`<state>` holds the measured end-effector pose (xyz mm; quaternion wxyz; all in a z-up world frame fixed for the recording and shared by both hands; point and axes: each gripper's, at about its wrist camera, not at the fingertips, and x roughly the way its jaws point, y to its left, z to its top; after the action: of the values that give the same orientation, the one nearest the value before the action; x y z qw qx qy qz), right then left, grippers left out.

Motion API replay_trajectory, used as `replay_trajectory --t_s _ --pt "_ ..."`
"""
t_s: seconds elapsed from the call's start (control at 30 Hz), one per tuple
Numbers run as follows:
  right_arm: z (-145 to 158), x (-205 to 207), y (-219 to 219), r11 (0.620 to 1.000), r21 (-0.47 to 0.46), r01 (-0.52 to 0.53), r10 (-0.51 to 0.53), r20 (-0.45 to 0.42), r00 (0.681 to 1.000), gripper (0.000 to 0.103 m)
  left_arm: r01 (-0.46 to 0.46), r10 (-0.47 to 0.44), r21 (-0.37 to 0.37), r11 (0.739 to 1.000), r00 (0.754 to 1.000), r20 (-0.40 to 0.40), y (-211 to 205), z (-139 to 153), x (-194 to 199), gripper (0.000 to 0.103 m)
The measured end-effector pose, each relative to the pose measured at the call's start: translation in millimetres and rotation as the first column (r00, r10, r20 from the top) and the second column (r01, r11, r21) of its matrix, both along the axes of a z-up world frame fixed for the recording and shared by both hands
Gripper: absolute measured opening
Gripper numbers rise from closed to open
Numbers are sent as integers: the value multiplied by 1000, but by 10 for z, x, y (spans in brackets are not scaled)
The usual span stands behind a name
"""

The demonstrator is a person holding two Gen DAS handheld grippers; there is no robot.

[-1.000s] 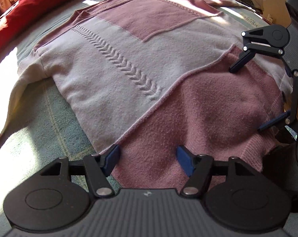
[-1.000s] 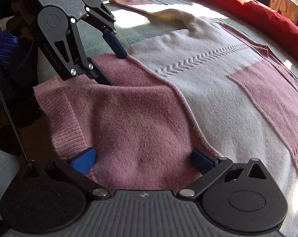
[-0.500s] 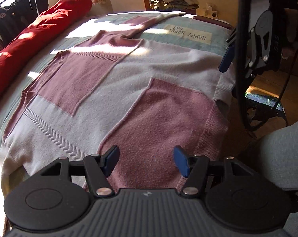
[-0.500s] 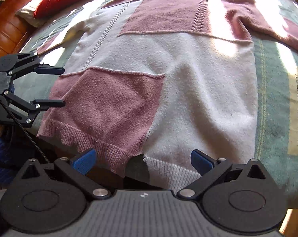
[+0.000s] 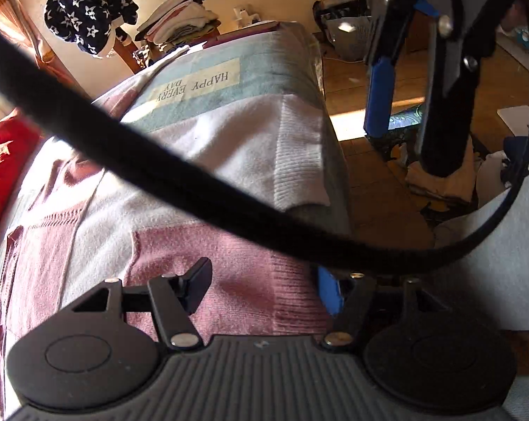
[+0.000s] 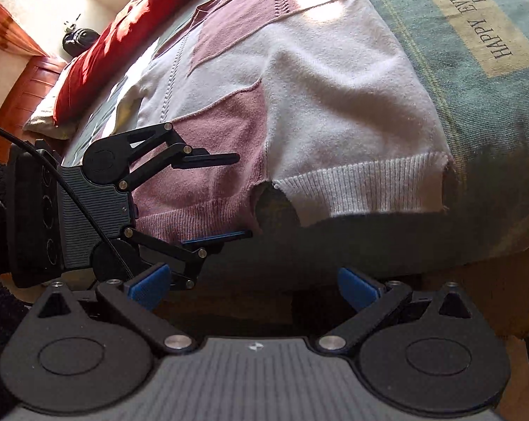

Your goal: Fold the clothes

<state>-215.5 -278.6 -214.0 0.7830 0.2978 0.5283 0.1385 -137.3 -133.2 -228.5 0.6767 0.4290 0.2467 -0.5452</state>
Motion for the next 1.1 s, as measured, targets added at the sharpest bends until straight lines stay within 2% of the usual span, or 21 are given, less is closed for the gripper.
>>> replay_trajectory --t_s 0.13,0.23,0.3,0.4,0.43,0.53,0.6,0.63,0.77,0.87,1.0,1.1 --pt "-43 101 72 997 70 -38 32 87 996 103 -133 134 12 991 988 -72 120 166 351 66" --pt "-126 259 170 992 88 -85 72 147 987 99 -225 227 34 974 958 -174 182 238 562 66" --pt "-198 381 228 989 96 -111 95 161 982 97 -289 293 55 956 918 -268 214 272 712 65" --pt "-293 523 269 984 126 -123 100 177 979 97 -410 397 70 909 806 -439 309 337 1000 64" --pt "-316 559 276 983 135 -122 97 181 979 97 -440 418 67 896 781 -464 341 356 1065 64" --pt "-352 637 291 982 151 -113 82 198 977 97 -498 463 59 865 747 -477 392 392 1220 63" --pt "-353 690 319 984 146 -102 70 209 975 97 -545 498 64 836 703 -507 423 400 1332 62" --pt "-353 717 334 985 143 -96 64 213 975 97 -560 508 64 826 691 -514 424 401 1380 62" --pt "-370 813 376 983 168 -77 40 211 977 97 -594 542 62 802 680 -494 477 383 1466 62" --pt "-345 833 417 982 169 -87 50 212 976 96 -614 559 74 786 656 -507 556 365 1483 62" --pt "-396 802 383 973 226 -57 18 172 985 92 -608 560 77 790 664 -495 618 366 1403 62" --pt "-485 763 291 955 298 9 -48 125 991 87 -617 569 74 784 665 -483 700 396 1349 62"
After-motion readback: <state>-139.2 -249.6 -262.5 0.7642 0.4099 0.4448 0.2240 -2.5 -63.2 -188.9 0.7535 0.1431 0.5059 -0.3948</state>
